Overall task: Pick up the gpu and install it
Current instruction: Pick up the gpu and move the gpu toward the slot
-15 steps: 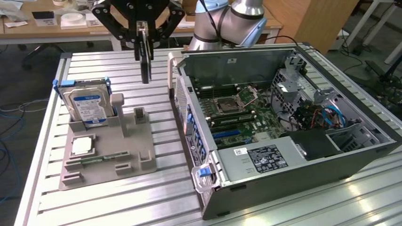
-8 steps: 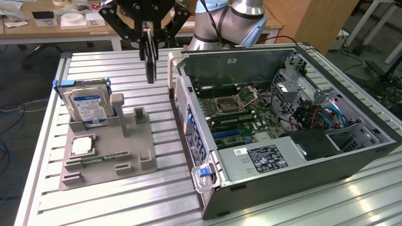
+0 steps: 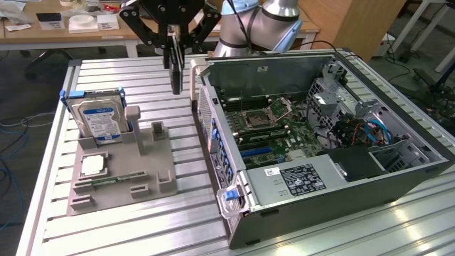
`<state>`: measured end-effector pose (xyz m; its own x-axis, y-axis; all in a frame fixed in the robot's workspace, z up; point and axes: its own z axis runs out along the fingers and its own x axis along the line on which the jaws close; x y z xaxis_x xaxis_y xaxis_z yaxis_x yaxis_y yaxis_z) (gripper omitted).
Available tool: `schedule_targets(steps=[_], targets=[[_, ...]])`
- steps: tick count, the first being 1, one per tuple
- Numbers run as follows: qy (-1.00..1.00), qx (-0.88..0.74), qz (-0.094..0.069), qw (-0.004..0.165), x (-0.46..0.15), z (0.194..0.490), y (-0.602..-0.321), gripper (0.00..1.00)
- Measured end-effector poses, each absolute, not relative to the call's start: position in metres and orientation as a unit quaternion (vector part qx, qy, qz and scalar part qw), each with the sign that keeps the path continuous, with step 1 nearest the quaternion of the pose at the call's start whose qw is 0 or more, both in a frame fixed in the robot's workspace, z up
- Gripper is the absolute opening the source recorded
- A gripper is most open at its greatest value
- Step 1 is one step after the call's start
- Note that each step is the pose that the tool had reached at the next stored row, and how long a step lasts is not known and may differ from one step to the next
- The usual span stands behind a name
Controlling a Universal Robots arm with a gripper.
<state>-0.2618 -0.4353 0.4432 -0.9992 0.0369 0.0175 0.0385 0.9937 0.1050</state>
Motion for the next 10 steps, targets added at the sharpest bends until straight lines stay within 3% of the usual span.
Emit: schedule_targets(steps=[10], targets=[[-0.998, -0.019, -0.053, 0.008, -0.2533, 0.4424, -0.4353, 0.28]])
